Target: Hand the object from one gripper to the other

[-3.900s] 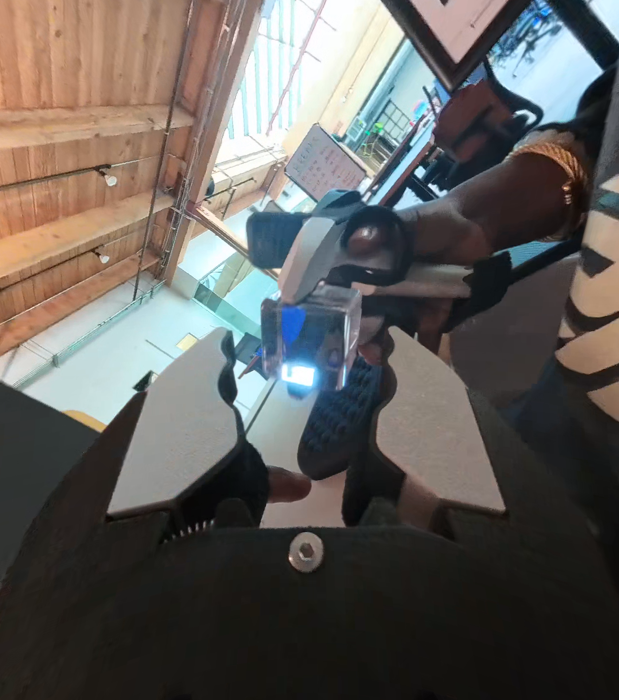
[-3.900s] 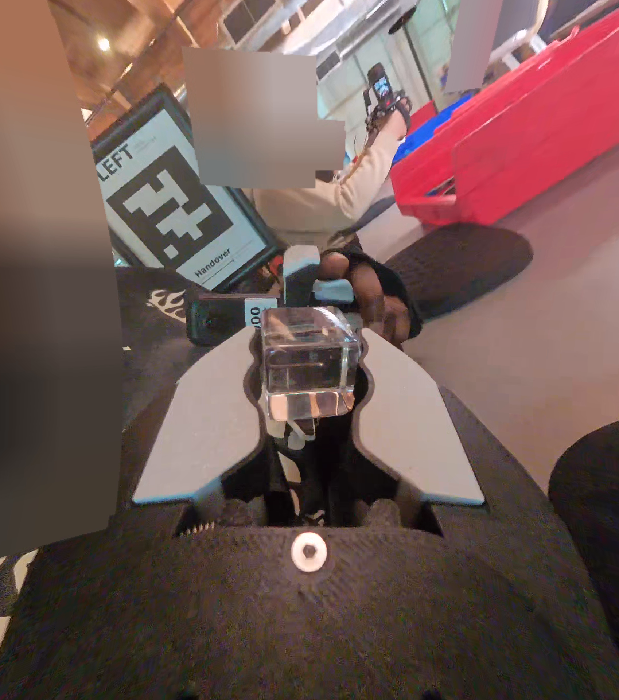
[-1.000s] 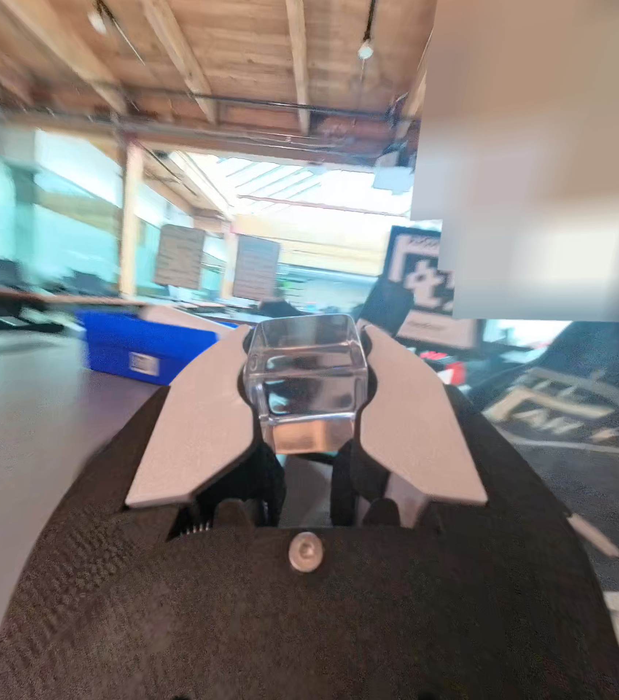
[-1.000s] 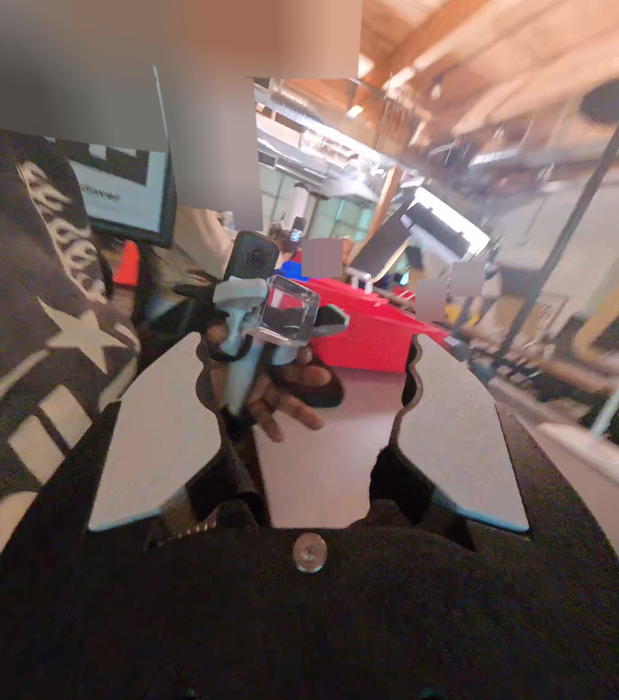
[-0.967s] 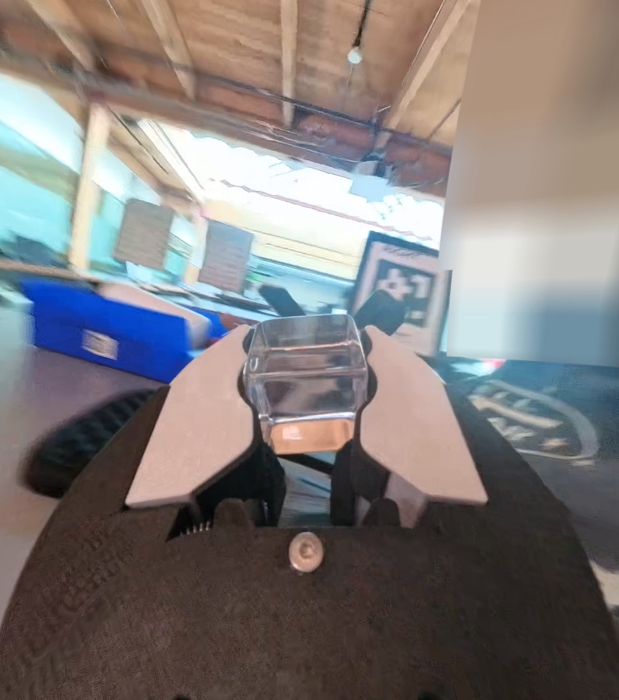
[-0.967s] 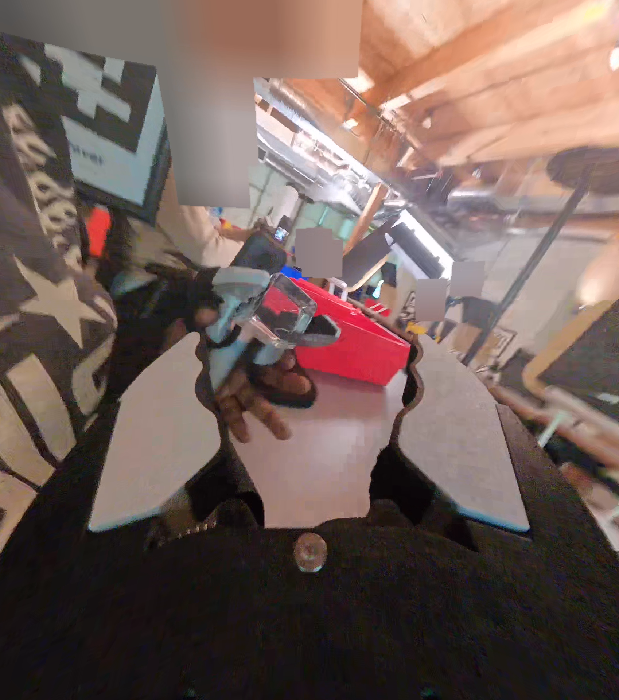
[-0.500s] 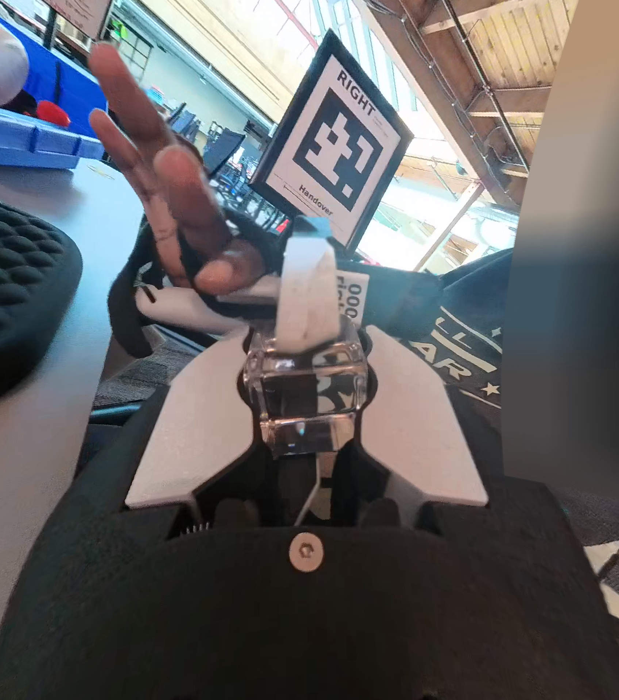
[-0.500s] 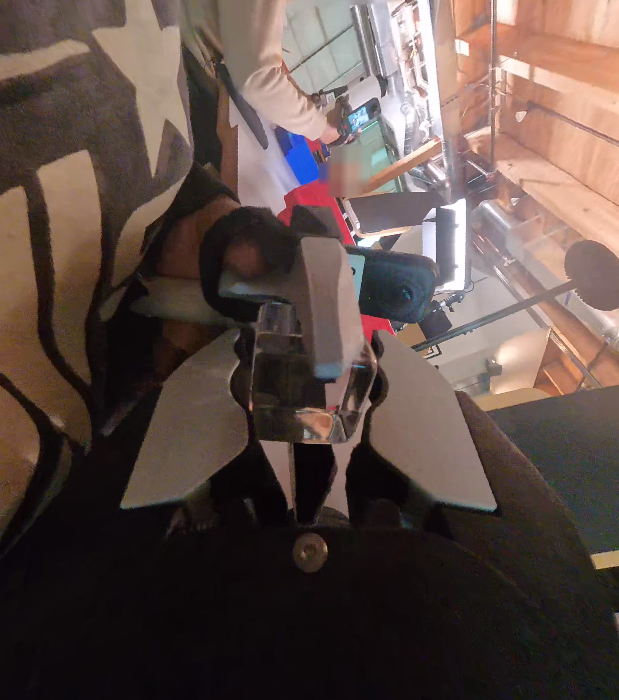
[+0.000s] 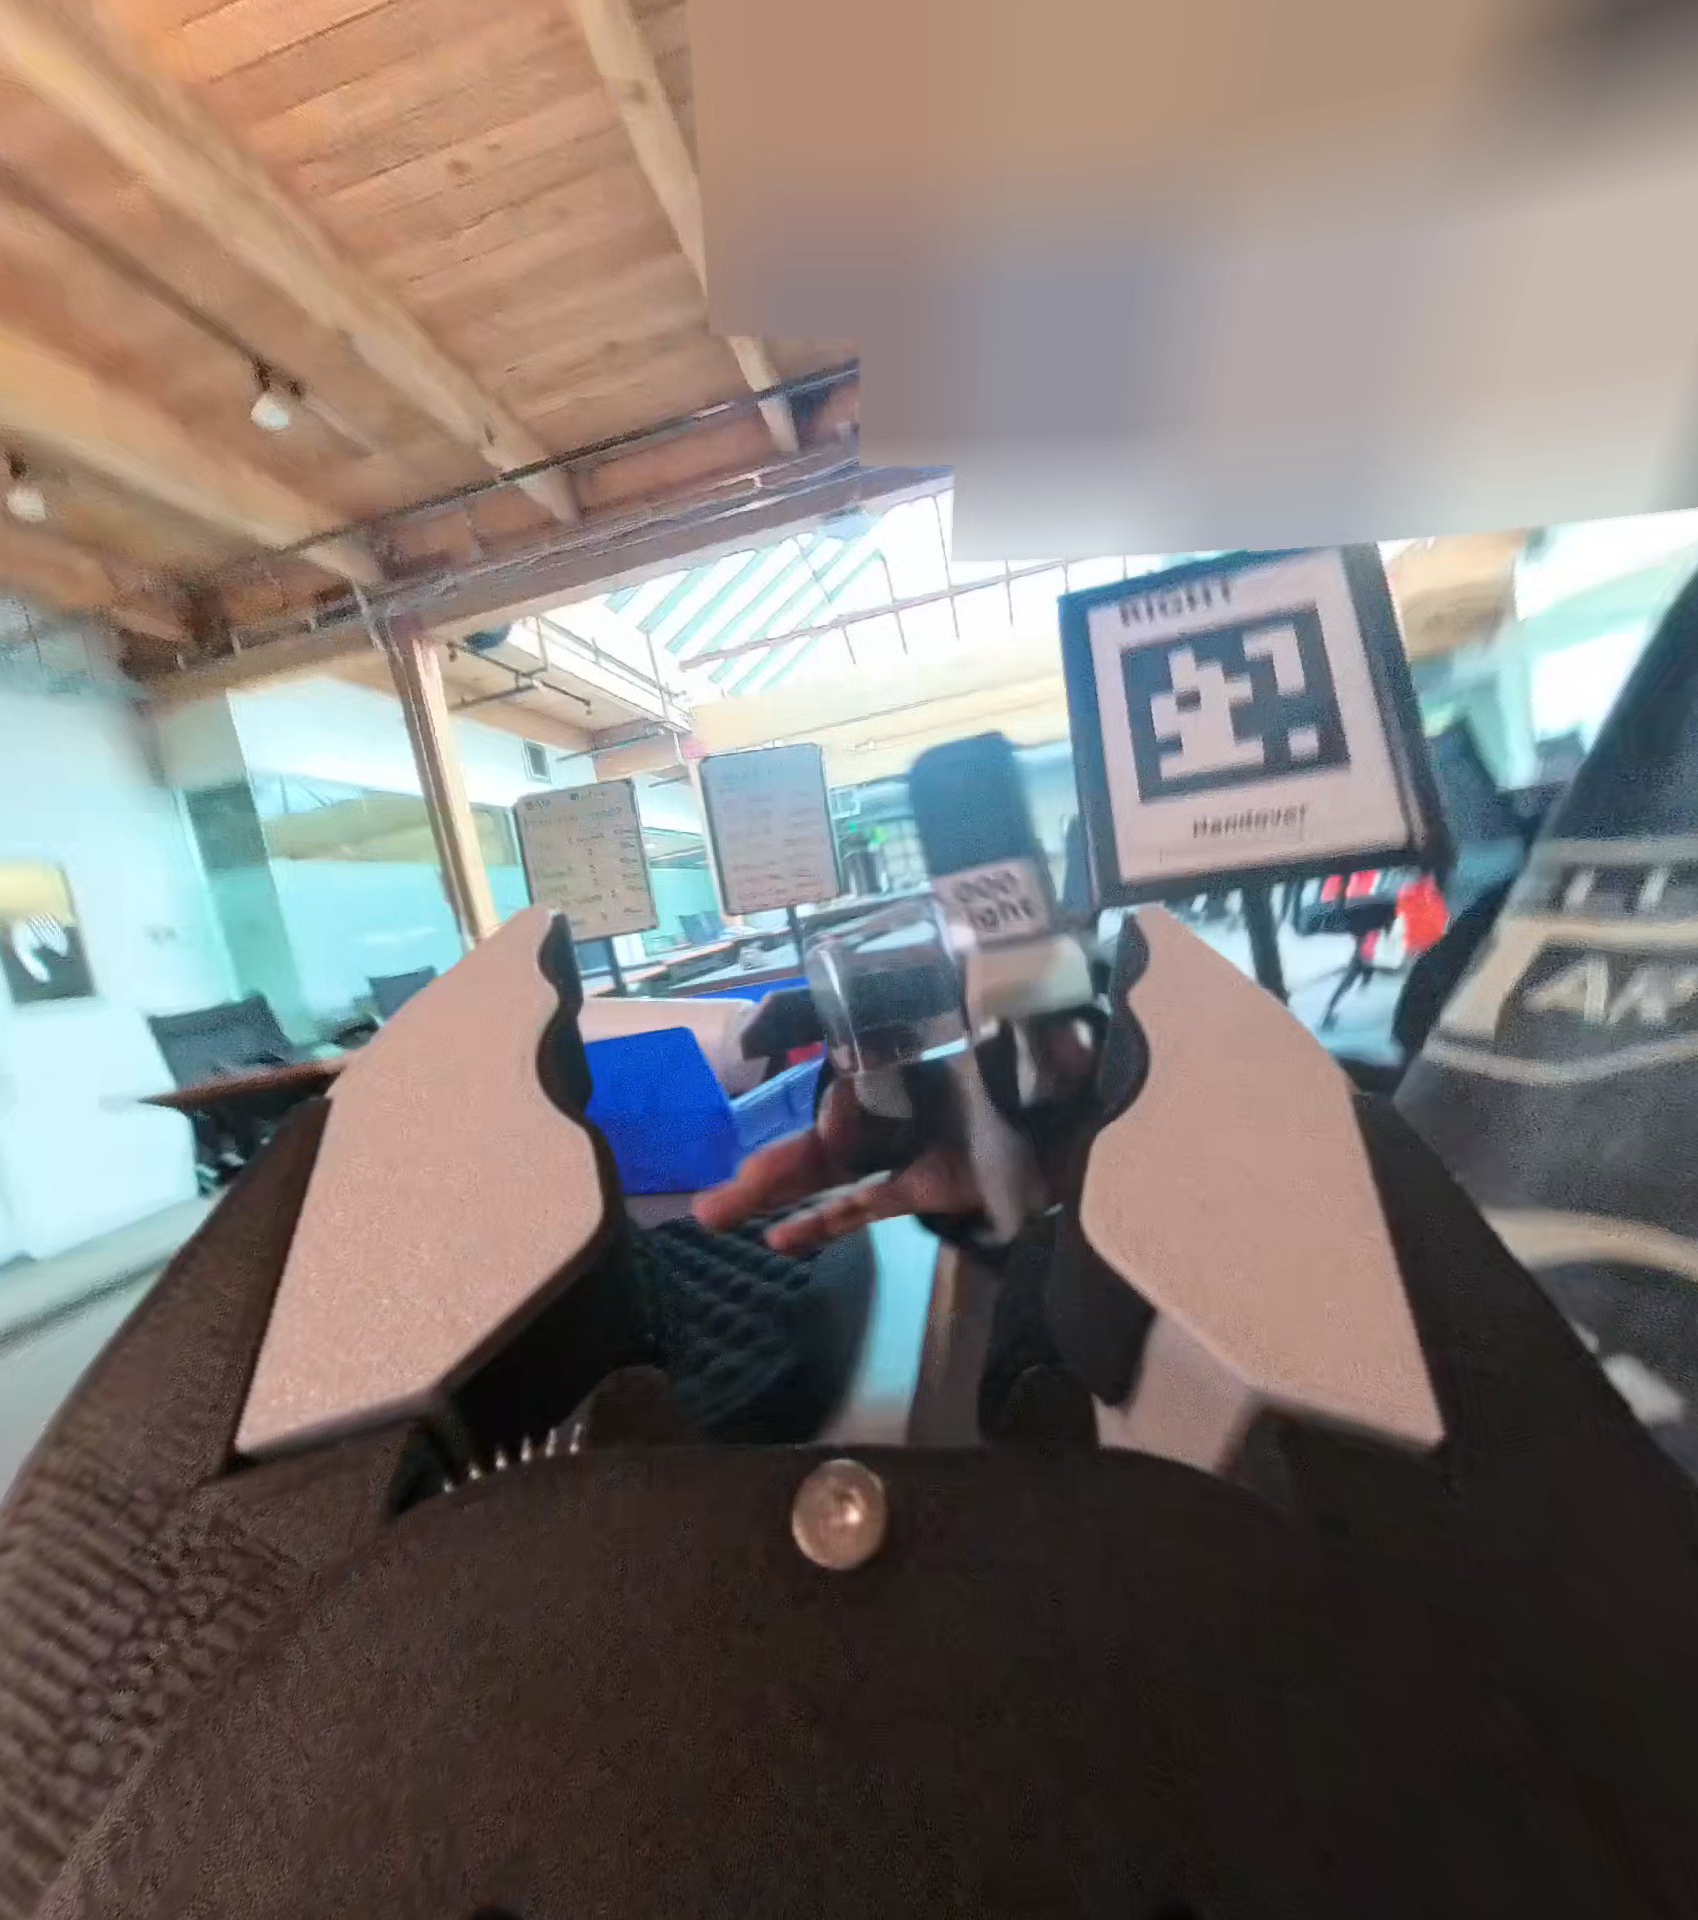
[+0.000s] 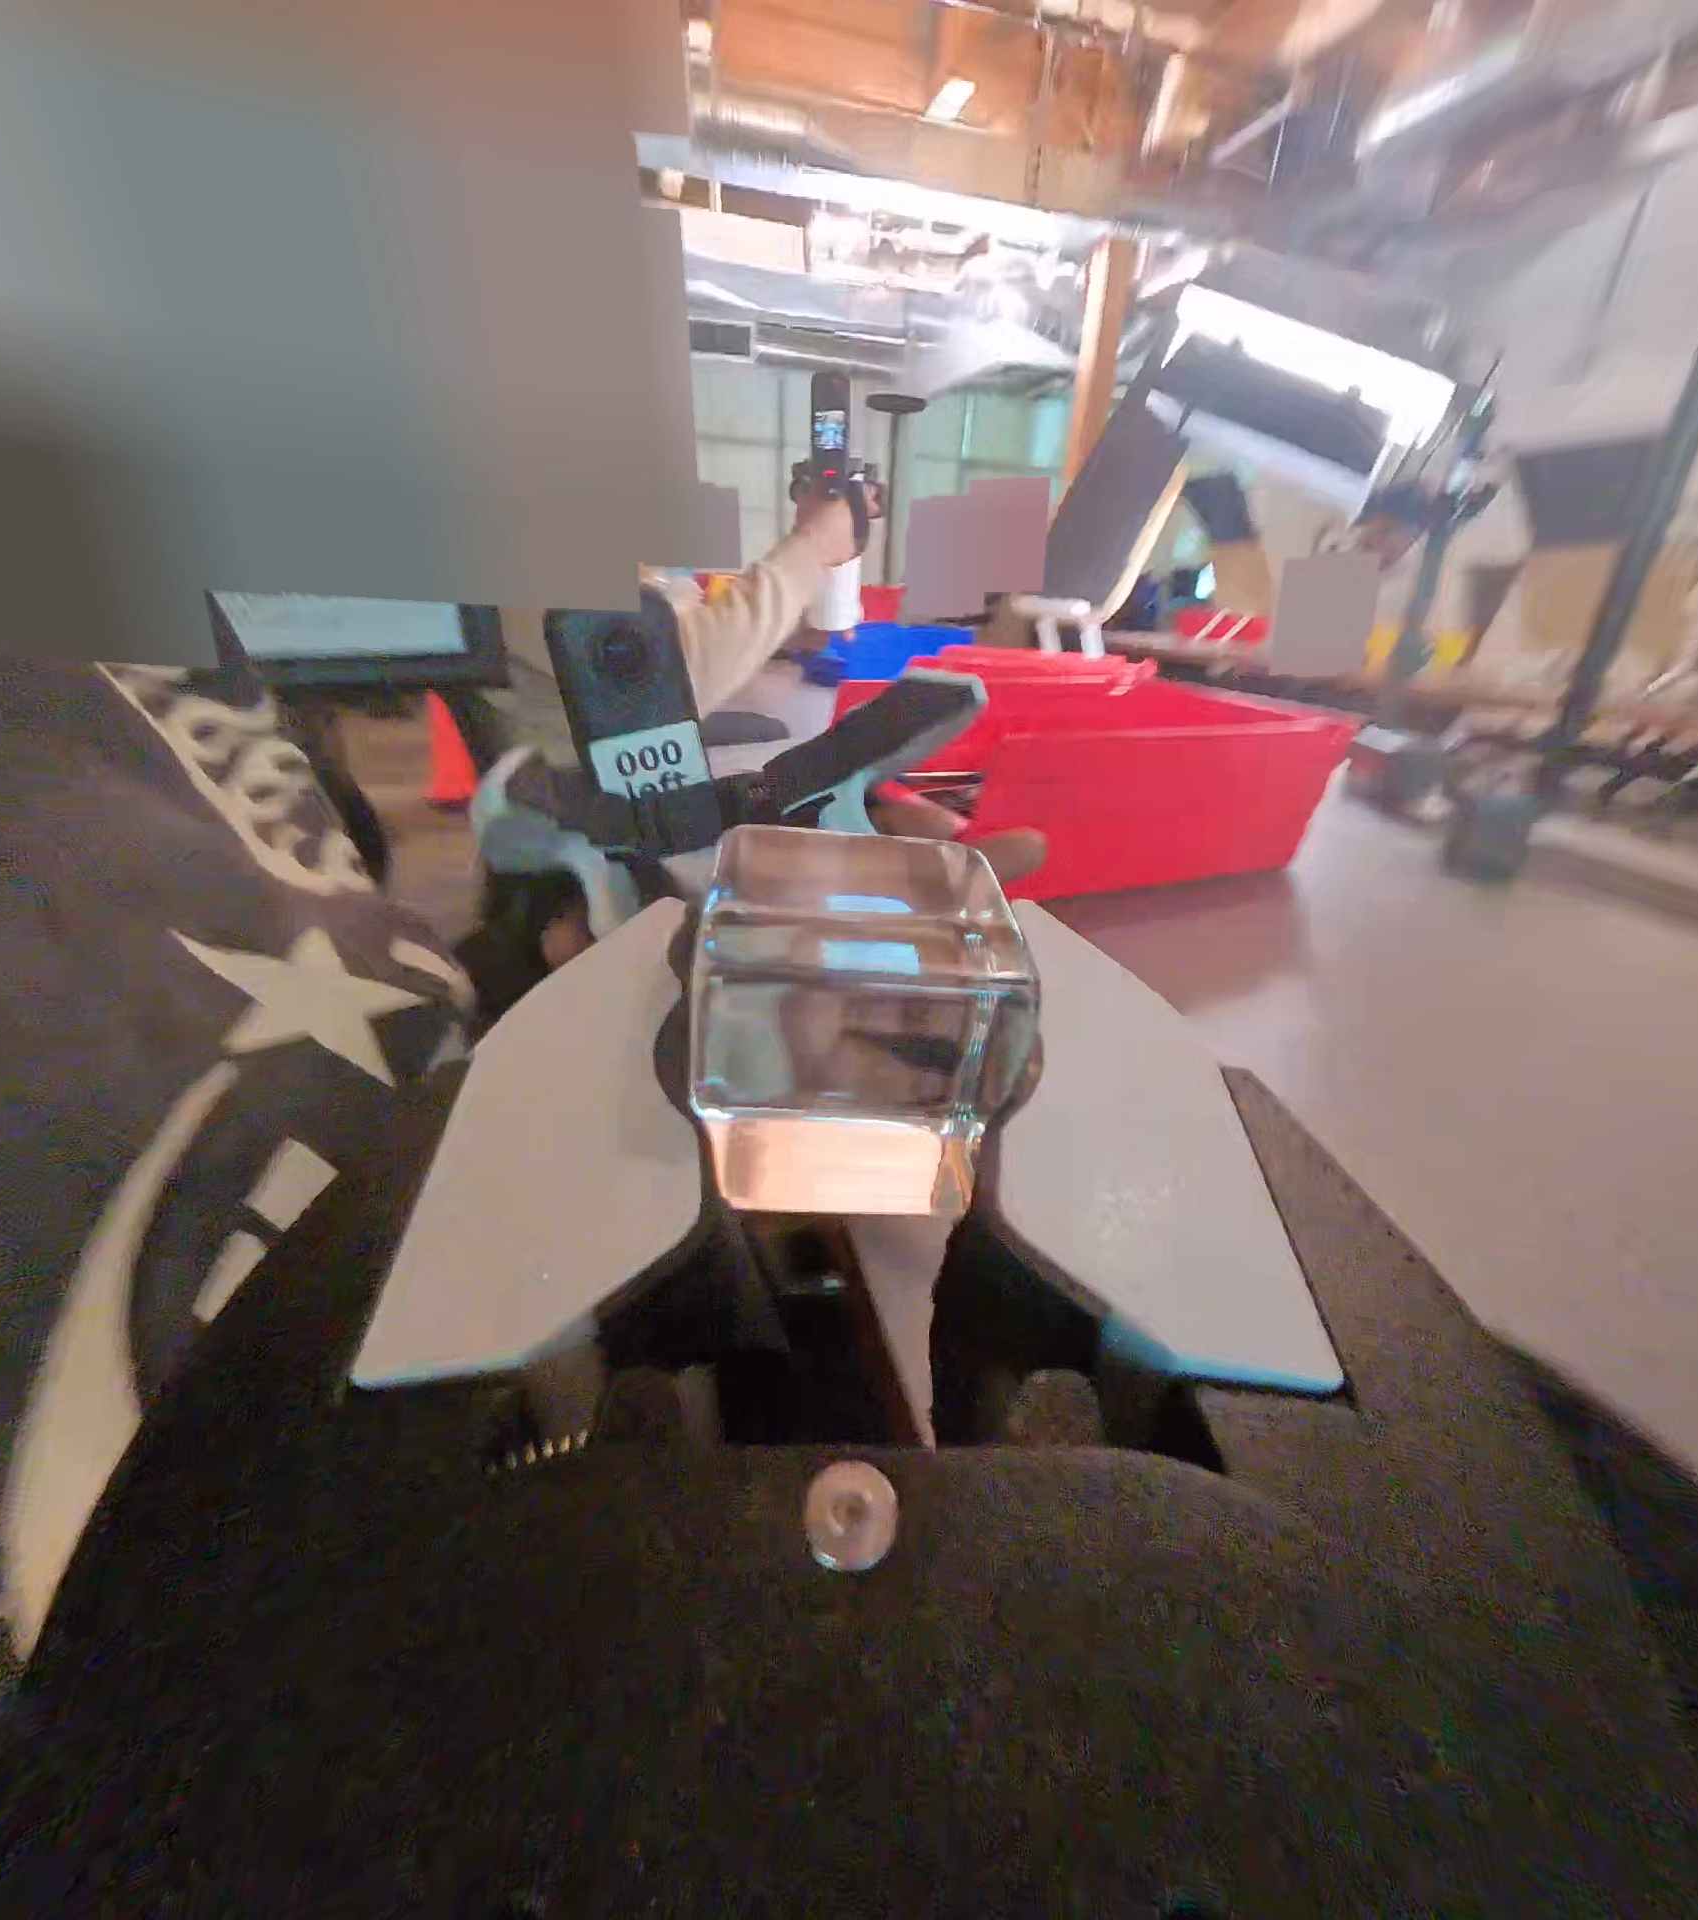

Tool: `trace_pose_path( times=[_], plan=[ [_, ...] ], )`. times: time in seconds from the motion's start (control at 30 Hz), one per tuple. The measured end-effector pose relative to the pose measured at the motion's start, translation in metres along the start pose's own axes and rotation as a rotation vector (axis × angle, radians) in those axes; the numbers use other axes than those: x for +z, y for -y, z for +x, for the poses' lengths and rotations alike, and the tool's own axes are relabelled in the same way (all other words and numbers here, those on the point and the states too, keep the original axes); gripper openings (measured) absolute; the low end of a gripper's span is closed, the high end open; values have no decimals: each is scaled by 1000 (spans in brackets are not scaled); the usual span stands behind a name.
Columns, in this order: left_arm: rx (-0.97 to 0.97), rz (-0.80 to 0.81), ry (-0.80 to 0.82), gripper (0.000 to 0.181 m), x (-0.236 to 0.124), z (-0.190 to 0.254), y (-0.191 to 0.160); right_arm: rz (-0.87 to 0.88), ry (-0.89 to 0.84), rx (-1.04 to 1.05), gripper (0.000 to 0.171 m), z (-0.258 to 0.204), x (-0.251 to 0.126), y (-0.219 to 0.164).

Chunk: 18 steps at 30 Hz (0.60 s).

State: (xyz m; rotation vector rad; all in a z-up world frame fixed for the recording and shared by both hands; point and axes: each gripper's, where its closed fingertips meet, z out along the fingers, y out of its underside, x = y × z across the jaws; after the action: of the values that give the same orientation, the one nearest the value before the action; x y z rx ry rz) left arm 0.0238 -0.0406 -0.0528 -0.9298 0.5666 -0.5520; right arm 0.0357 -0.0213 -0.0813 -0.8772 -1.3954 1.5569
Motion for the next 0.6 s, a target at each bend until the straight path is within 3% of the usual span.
trace_pose_path(
  times=[0.1,0.17,0.3,0.47,0.53,0.6],
  plan=[
    [285,-158,-26,96,1,8,-22,-44,165,462,53,-8,0,0],
    [482,-272,-8,96,4,9,-43,-112,263,650,53,-19,4,-9],
    [708,-377,-10,92,16,20,-65,-252,301,667,53,-37,18,-37],
    [726,-422,-37,74,21,29,-79,-341,361,671,53,-59,27,-51],
    [710,-425,-63,54,20,33,-81,-348,366,672,54,-61,30,-53],
    [674,-426,-51,52,20,33,-82,-336,367,683,54,-61,30,-52]
  ],
)
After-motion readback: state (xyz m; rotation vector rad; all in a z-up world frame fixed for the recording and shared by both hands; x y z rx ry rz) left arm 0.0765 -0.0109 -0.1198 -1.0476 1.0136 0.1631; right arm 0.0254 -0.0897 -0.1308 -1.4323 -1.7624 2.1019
